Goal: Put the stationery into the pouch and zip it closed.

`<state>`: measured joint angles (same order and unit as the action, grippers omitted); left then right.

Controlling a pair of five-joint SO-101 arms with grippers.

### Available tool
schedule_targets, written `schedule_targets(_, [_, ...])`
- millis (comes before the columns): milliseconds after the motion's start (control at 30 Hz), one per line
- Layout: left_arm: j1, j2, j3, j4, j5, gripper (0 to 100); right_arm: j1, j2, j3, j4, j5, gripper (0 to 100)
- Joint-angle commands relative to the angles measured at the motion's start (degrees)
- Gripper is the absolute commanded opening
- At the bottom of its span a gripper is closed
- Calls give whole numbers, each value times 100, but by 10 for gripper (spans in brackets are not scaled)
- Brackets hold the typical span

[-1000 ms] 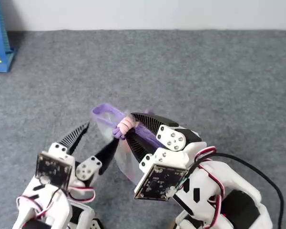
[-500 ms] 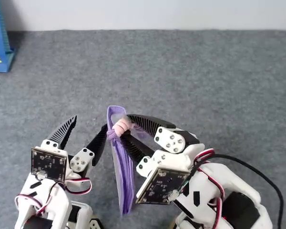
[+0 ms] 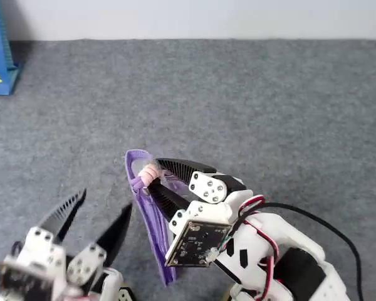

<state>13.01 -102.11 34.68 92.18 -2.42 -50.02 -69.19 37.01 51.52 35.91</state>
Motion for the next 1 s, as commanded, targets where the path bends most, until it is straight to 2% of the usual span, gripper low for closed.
schedule_targets(0, [756, -9, -796, 536, 18, 250, -31, -22, 79, -347, -62, 8])
schedule_targets(200, [1776, 0, -989, 818, 598, 274, -31, -22, 123, -391, -62, 8])
schedule_targets(367, [2259, 0, -813, 791, 1037, 327, -22, -22, 123, -391, -62, 8])
schedule_targets(700, [2268, 26, -259, 651, 1046, 334, -22, -22, 123, -391, -62, 8])
schedule_targets(967, [2268, 44, -163, 369, 1512, 334, -22, -22, 123, -391, -62, 8])
